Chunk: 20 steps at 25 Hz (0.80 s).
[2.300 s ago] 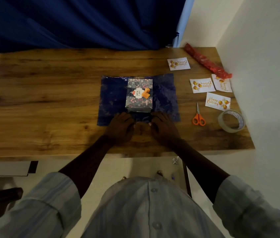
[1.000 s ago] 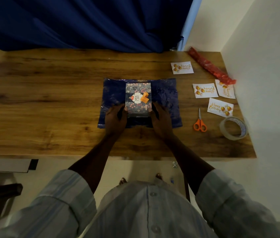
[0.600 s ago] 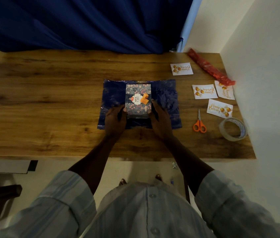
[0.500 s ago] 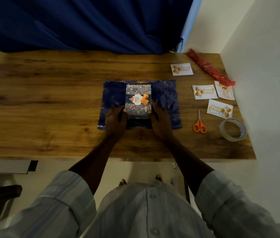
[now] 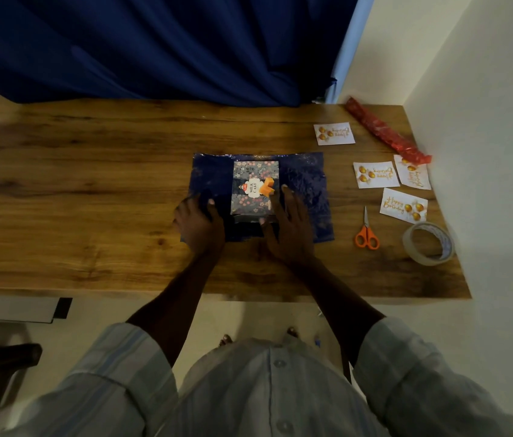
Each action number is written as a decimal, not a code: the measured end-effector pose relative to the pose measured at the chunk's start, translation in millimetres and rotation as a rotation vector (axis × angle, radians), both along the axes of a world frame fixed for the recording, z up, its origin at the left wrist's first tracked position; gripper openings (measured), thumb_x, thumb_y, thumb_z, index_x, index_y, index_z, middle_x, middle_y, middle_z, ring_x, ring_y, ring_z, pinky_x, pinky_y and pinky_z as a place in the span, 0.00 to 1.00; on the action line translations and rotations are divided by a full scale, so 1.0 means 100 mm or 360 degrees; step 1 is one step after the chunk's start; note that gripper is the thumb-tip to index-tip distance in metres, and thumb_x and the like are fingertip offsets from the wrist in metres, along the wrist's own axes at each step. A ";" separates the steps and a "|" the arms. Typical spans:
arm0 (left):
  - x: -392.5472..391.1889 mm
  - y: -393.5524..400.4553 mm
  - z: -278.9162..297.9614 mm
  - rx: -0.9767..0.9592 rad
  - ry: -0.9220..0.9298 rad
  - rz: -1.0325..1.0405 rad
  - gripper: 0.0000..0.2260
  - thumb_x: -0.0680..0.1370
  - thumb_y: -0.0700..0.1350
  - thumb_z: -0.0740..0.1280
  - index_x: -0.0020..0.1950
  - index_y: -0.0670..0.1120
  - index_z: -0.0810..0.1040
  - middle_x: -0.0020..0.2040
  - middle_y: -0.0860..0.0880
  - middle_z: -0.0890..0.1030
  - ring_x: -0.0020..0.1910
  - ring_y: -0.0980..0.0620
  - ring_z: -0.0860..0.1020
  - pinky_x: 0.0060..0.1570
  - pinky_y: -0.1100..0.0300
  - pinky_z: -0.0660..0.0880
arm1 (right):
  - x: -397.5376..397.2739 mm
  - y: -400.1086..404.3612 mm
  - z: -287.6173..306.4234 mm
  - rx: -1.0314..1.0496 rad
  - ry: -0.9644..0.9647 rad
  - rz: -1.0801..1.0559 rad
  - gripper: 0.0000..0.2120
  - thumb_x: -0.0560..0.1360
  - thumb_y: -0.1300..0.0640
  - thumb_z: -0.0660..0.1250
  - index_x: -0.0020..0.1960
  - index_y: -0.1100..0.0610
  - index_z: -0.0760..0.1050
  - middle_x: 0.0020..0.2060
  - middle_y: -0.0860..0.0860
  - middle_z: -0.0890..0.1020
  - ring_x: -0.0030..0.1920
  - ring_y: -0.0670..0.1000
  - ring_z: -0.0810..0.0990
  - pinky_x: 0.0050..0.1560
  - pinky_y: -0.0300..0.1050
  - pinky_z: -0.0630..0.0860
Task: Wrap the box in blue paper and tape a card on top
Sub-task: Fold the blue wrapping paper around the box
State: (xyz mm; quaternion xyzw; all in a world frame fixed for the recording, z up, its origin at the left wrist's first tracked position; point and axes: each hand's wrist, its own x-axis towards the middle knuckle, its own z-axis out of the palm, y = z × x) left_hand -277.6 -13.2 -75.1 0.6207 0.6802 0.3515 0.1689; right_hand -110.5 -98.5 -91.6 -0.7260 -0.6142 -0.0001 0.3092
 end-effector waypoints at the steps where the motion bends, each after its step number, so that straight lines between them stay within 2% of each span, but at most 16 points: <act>1: 0.00 0.02 0.07 -0.0182 -0.0003 0.0204 0.21 0.78 0.53 0.64 0.66 0.41 0.71 0.64 0.40 0.74 0.65 0.40 0.69 0.64 0.45 0.63 | -0.01 0.00 0.01 0.0023 -0.0095 0.0058 0.28 0.78 0.44 0.60 0.74 0.58 0.65 0.74 0.59 0.64 0.74 0.60 0.60 0.72 0.53 0.58; 3: -0.02 0.06 0.23 -0.0538 -0.0017 0.0461 0.27 0.75 0.55 0.66 0.68 0.41 0.67 0.67 0.41 0.71 0.67 0.40 0.67 0.65 0.45 0.60 | -0.01 0.00 0.02 -0.0006 -0.0206 0.0129 0.28 0.78 0.44 0.61 0.74 0.57 0.65 0.74 0.58 0.64 0.74 0.59 0.59 0.72 0.55 0.59; 4: -0.05 0.11 0.26 -0.0669 -0.0020 0.0489 0.27 0.75 0.56 0.67 0.67 0.42 0.68 0.66 0.41 0.72 0.66 0.40 0.68 0.65 0.45 0.60 | -0.01 0.00 0.02 -0.0043 -0.0226 0.0142 0.28 0.79 0.44 0.61 0.74 0.57 0.64 0.74 0.58 0.64 0.75 0.58 0.58 0.73 0.55 0.58; 7: -0.16 0.24 0.31 -0.0896 -0.0168 0.0322 0.21 0.72 0.57 0.66 0.59 0.45 0.76 0.57 0.46 0.80 0.57 0.43 0.76 0.63 0.46 0.65 | -0.02 -0.02 0.03 -0.0109 -0.0264 0.0168 0.28 0.79 0.44 0.60 0.74 0.56 0.64 0.75 0.57 0.63 0.75 0.57 0.57 0.75 0.54 0.53; 9: -0.20 0.24 0.34 -0.0824 -0.0350 0.0242 0.17 0.72 0.52 0.66 0.54 0.42 0.79 0.52 0.43 0.83 0.50 0.42 0.80 0.53 0.53 0.74 | -0.03 -0.03 0.02 -0.0108 -0.0300 0.0193 0.27 0.80 0.44 0.59 0.74 0.57 0.65 0.74 0.57 0.64 0.75 0.57 0.58 0.75 0.54 0.53; 10: -0.20 0.22 0.37 -0.0744 -0.0363 0.0221 0.14 0.74 0.48 0.67 0.53 0.39 0.80 0.52 0.41 0.83 0.48 0.42 0.81 0.46 0.57 0.74 | -0.02 -0.03 0.02 -0.0101 -0.0311 0.0201 0.27 0.80 0.44 0.59 0.73 0.58 0.65 0.73 0.58 0.65 0.75 0.57 0.59 0.75 0.55 0.54; 12: -0.14 0.14 0.49 -0.0601 -0.0328 0.0209 0.11 0.77 0.45 0.66 0.51 0.37 0.80 0.50 0.40 0.83 0.47 0.42 0.81 0.39 0.58 0.70 | -0.02 -0.04 0.03 -0.0087 -0.0332 0.0220 0.25 0.79 0.45 0.60 0.71 0.59 0.68 0.72 0.58 0.68 0.73 0.58 0.62 0.74 0.56 0.57; 15: -0.02 0.04 0.66 -0.0429 -0.0258 0.0175 0.08 0.77 0.45 0.66 0.50 0.41 0.81 0.48 0.42 0.83 0.45 0.43 0.81 0.37 0.58 0.70 | -0.03 -0.04 0.05 -0.0050 -0.0374 0.0269 0.25 0.79 0.45 0.59 0.69 0.60 0.70 0.69 0.58 0.71 0.71 0.58 0.66 0.72 0.57 0.61; 18: 0.04 -0.02 0.66 -0.0287 -0.0204 0.0014 0.06 0.75 0.44 0.67 0.48 0.45 0.82 0.45 0.43 0.84 0.43 0.44 0.81 0.37 0.59 0.71 | -0.03 -0.05 0.04 -0.0020 -0.0402 0.0297 0.24 0.79 0.45 0.59 0.68 0.59 0.71 0.69 0.57 0.72 0.70 0.57 0.66 0.72 0.56 0.59; 20: 0.09 -0.09 0.64 -0.0218 -0.0119 -0.0096 0.07 0.75 0.44 0.67 0.50 0.45 0.81 0.50 0.42 0.82 0.46 0.43 0.80 0.39 0.58 0.71 | -0.03 -0.04 0.02 -0.0032 -0.0424 0.0315 0.24 0.79 0.45 0.60 0.69 0.59 0.70 0.69 0.56 0.72 0.71 0.57 0.65 0.72 0.55 0.58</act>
